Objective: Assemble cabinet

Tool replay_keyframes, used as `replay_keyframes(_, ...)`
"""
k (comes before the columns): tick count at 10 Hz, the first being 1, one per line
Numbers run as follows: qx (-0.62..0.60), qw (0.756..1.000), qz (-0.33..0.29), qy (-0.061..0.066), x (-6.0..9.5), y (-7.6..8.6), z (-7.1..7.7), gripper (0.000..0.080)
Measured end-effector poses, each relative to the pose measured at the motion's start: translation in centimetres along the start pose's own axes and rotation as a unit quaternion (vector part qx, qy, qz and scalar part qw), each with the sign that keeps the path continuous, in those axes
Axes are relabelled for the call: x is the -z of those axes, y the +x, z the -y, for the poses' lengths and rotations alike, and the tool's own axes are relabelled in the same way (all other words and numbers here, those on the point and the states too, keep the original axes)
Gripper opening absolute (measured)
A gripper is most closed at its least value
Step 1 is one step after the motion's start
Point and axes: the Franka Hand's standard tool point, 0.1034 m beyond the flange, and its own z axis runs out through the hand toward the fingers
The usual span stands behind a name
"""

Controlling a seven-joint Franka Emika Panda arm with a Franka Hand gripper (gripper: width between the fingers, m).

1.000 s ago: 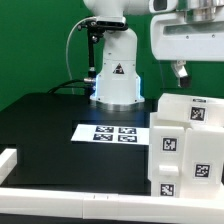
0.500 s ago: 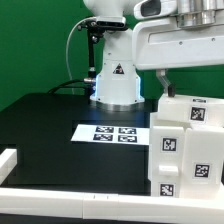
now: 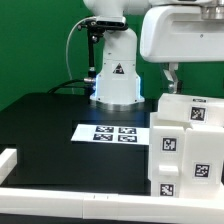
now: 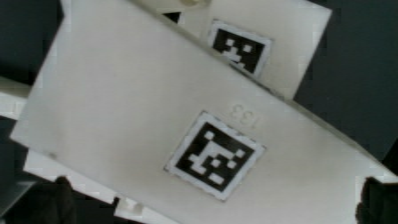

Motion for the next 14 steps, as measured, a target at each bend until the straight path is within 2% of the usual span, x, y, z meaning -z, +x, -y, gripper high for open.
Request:
replay_keyframes(2,0.079,0.997,0.001,-0.001,0.0,0.0,0.0,0.0797)
replay_keyframes(3,0.160,0.987,0.008,-0.008,-0.1,-0.1,0.3,0.0797)
replay_keyframes(4,0.217,0.976,0.018,-0.005,-0.3,-0.4,0.6,0.0797)
replay_keyframes(5,0.243,0.970,0.025,-0.001,-0.8,-0.7,0.6,0.0797)
replay_keyframes(7,0.289,0.957,0.027,-0.003,-2.4,-0.8,0.6,0.0797)
replay_keyframes(9,0.299,0.954,0.027,-0.005,-2.7,-0.6,0.7,0.0797)
replay_keyframes(10,0.297,0.954,0.027,-0.005,-2.7,-0.6,0.6,0.0674)
replay_keyframes(11,0.288,0.957,0.027,-0.005,-2.7,-0.7,0.5,0.0674)
replay_keyframes(12,0.277,0.960,0.027,-0.005,-2.7,-0.7,0.5,0.0551)
replay_keyframes(14,0.201,0.979,0.026,-0.007,-2.7,-0.7,0.4,0.0555)
